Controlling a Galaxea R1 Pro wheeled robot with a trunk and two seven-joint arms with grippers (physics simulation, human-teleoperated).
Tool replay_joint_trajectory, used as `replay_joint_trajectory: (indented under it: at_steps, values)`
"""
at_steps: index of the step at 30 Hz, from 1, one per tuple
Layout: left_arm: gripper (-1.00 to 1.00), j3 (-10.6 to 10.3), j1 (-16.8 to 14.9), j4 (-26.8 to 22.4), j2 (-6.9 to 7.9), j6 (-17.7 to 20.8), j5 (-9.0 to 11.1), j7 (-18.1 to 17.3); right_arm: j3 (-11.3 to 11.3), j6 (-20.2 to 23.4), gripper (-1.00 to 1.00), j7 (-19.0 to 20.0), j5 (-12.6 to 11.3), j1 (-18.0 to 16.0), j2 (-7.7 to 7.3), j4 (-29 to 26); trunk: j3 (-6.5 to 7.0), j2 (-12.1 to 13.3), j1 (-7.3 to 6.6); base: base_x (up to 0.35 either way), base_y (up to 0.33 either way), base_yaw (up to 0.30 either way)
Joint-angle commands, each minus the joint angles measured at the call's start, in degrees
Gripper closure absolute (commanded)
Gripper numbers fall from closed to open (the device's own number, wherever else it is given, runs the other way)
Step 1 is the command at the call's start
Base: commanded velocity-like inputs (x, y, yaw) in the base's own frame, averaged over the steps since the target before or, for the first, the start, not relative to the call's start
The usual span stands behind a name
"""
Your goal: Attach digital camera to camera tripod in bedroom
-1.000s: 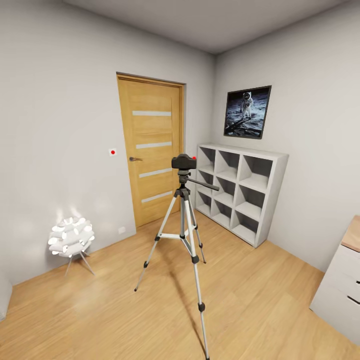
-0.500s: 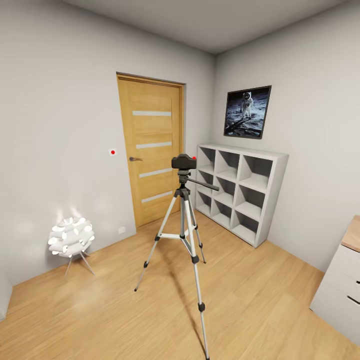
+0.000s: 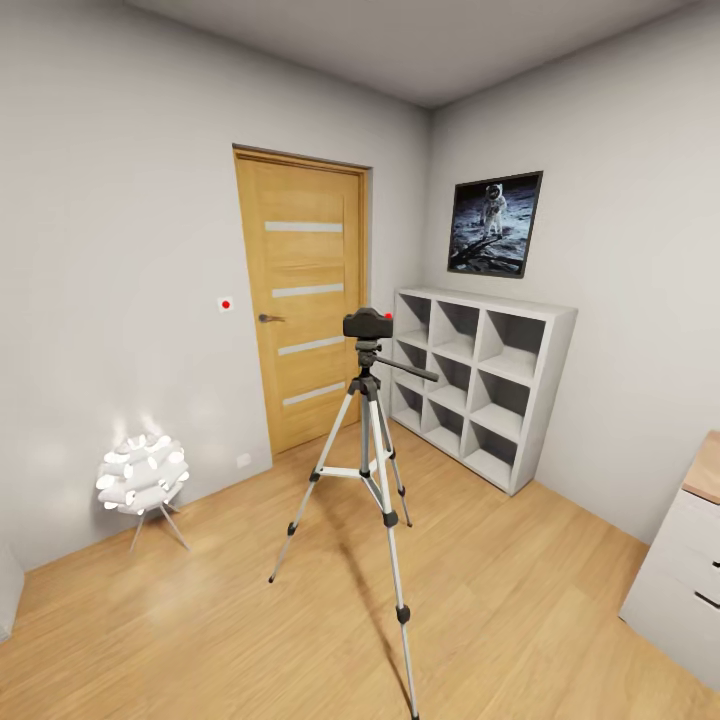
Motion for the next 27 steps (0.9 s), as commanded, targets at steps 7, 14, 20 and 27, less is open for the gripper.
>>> replay_joint_trajectory:
  at_steps: [7,14,20,27]
  values:
    - [-1.0,8.78,0.1,7.62,-3.92,1.34,0.21,0.41,0.08,2.05,-1.0,-0.43,0.34,1.1,-1.46,0.06,-0.02,-0.04,0.02,0.0,0.0,0.0]
    - [-1.0,18.7,0.1,11.25,-5.18,3.86,0.13,0.3,0.03,5.08,-1.0,-0.54,-1.26,1.54,-4.63,0.11,-0.02,-0.04,0.02,0.0,0.0,0.0]
    - [-1.0,19.6,0.1,11.48,-5.28,4.02,0.08,0.06,0.06,5.36,-1.0,-2.26,-7.23,2.16,-6.54,0.09,-0.02,-0.04,0.02,0.0,0.0,0.0]
    - [-1.0,19.7,0.06,11.56,-5.25,4.0,0.03,-0.03,0.06,6.22,-1.0,-2.83,-9.71,2.27,-5.71,-0.05,-0.02,-0.04,0.02,0.0,0.0,0.0]
